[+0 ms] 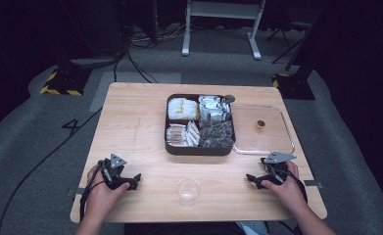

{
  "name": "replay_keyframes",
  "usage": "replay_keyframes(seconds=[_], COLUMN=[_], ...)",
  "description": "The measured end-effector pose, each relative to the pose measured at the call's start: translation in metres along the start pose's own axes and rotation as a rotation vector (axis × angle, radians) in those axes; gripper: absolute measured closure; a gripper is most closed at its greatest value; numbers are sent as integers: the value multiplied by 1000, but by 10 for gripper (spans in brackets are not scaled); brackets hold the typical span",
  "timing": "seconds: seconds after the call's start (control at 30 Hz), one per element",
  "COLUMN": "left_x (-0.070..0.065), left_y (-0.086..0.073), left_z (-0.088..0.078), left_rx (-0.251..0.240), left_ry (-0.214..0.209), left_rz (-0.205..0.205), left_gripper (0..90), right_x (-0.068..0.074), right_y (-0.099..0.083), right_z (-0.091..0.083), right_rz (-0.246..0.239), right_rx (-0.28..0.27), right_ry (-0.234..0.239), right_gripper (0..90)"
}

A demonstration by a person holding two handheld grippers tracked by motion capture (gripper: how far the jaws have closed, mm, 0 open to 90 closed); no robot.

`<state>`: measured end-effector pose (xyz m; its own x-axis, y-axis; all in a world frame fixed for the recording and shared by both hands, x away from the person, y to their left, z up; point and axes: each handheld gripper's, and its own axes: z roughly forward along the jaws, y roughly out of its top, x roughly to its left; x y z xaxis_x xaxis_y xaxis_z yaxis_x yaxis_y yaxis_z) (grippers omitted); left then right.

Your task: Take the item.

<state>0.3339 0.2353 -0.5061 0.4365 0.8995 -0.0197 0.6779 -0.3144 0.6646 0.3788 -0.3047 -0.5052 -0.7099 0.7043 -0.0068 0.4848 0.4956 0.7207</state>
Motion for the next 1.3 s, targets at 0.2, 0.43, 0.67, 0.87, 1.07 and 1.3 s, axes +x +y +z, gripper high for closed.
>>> replay_keyframes(seconds=[0.2, 0.43, 0.67, 0.87, 1.07, 1.3], left_x=[0, 5, -2, -17, -31, -41], left_y=[0, 5, 18, 41, 62, 95], left_z=[-1, -7, -20, -30, -34, -40], left_rx=[-11, -22, -65, -101, -121, -101], left_ry=[12, 26, -70, -123, -158, -140], left_rz=[-17, -36, -96, -42, 2, 44], left_gripper=[74, 321, 424, 453, 441, 448], right_x=[0, -1, -2, -4, -5, -5], right_y=[0, 0, 0, 0, 0, 0], right_z=[0, 0, -1, 0, 0, 0], right_rz=[2, -3, -15, -27, -36, -36], right_rx=[-1, -2, -4, -6, -5, -5], right_ry=[1, 8, 23, 36, 44, 44], right_gripper=[54, 65, 68, 68, 69, 69])
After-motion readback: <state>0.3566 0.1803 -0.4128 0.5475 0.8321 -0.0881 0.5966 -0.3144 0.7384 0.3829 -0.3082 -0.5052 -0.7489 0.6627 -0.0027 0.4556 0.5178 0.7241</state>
